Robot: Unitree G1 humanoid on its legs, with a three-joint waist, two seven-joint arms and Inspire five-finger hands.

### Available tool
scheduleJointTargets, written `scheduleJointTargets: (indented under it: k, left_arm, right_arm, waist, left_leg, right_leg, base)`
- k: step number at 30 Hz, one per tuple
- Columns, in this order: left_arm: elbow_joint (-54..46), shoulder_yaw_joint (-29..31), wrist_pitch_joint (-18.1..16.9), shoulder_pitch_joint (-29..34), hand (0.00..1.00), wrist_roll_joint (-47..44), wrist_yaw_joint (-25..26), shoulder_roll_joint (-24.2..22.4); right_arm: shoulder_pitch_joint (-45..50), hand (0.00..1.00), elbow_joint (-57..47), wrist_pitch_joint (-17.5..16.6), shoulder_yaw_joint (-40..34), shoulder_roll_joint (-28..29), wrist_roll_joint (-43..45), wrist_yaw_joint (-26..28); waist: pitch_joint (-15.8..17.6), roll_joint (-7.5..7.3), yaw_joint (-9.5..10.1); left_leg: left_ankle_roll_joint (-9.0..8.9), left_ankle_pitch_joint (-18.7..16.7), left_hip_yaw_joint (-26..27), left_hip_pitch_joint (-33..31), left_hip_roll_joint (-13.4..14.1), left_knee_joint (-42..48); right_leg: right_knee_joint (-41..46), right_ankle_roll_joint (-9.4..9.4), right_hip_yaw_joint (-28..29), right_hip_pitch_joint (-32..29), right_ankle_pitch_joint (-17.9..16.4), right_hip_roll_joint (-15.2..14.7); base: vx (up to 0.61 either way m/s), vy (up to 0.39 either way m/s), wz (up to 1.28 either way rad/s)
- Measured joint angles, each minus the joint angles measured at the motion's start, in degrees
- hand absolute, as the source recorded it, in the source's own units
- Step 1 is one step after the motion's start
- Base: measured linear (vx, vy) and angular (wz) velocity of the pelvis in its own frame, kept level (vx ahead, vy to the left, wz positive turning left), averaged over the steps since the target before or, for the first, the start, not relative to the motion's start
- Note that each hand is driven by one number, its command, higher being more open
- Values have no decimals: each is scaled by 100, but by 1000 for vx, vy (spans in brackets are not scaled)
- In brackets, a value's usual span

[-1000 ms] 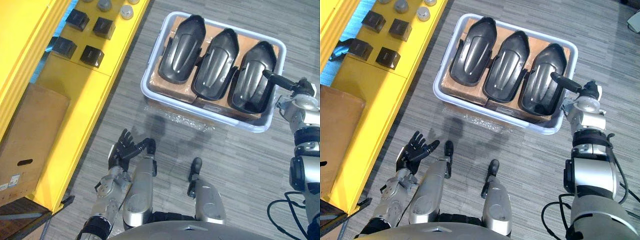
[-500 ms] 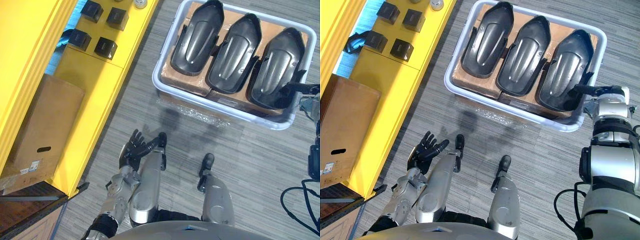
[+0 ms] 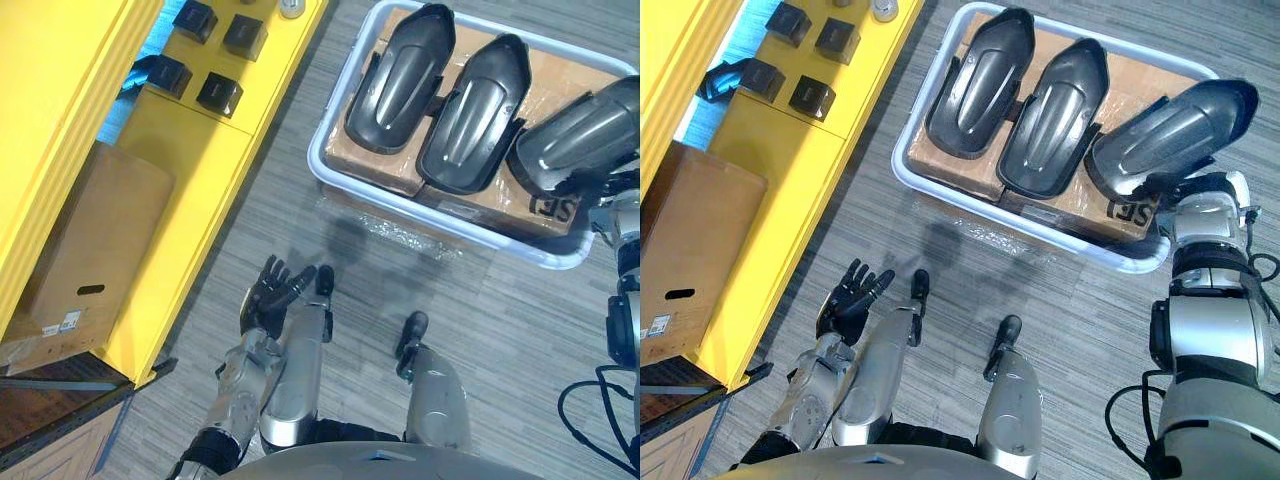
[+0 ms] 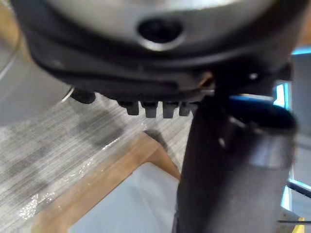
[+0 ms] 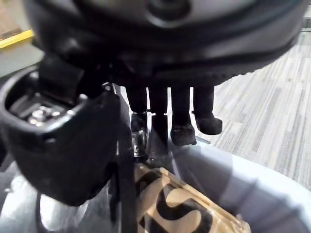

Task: Walk over and take three plastic housings, then place them on the shelf

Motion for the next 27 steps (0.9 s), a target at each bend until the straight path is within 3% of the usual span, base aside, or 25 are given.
scheduleJointTargets:
  k: [5, 9, 11, 13, 15, 21, 24, 27]
  left_arm:
    - [-219, 59, 167, 79, 100, 9, -17, 50]
    - [-629, 237, 226, 358, 100, 21, -14, 191]
    - [-752, 348, 252, 484, 100, 29, -15, 263]
    - [-883, 502, 285, 704, 100, 43, -16, 368]
    - [-1008, 504, 347, 836, 100, 42, -20, 438]
    - [-1779, 721, 394, 1119, 100, 61, -2, 431]
    - [-2079, 908, 405, 1101, 100, 92, 30, 437]
    - [-2408, 1004, 459, 1061, 100, 114, 52, 441]
  right_arm:
    - [675, 0, -644, -405, 7, 1, 0, -239]
    - [1187, 0, -1242, -794, -5, 19, -18, -691]
    - [1383, 0, -1530, -866, -43, 129, -25, -858]
    - [1845, 0, -2070, -960, -221, 482, -282, -1143]
    - [2153, 0, -2386, -990, -371, 724, -480, -1339]
    - [3283, 0, -3780, -1011, -813, 1476, -1081, -1787]
    - [3642, 0, -3846, -1026, -867, 1948, -1317, -1906]
    - [3859, 0, -3847, -1053, -871, 2166, -1613, -1918]
  waist:
    - [14, -23, -7]
    - [22, -148, -37]
    - [30, -265, -69]
    - [22, -533, -129]
    - [10, -676, -142]
    - [-220, -990, -186]
    - [-546, -1192, -192]
    - [-728, -1251, -255]
  left_leg:
    - [0, 16, -6, 195, -10, -64]
    - [-36, 108, -5, 452, -14, -346]
    - [-56, 150, -2, 572, -9, -475]
    - [-78, 179, 23, 782, -3, -625]
    - [-80, 179, 56, 927, -6, -686]
    - [-105, 189, 165, 1368, -25, -1046]
    - [-122, 198, 217, 1540, -40, -1211]
    - [-125, 193, 262, 1733, -77, -1292]
  right_leg:
    - [-25, 2, -17, 189, -3, -1]
    - [-146, -2, -50, 376, -6, 13]
    - [-223, -2, -70, 475, -5, 27]
    - [-339, -3, -86, 671, -2, 48]
    - [-432, 4, -82, 821, 4, 51]
    - [-776, 29, -71, 1221, 23, 67]
    - [-951, 50, -52, 1386, 41, 76]
    - [-1133, 92, -39, 1620, 110, 63]
  base:
    - [-7, 3, 2]
    - [3, -7, 1]
    - [18, -18, 1]
    - [63, -38, 3]
    - [78, -27, -1]
    - [67, -18, -4]
    - [108, -28, -3]
    - [91, -8, 1]
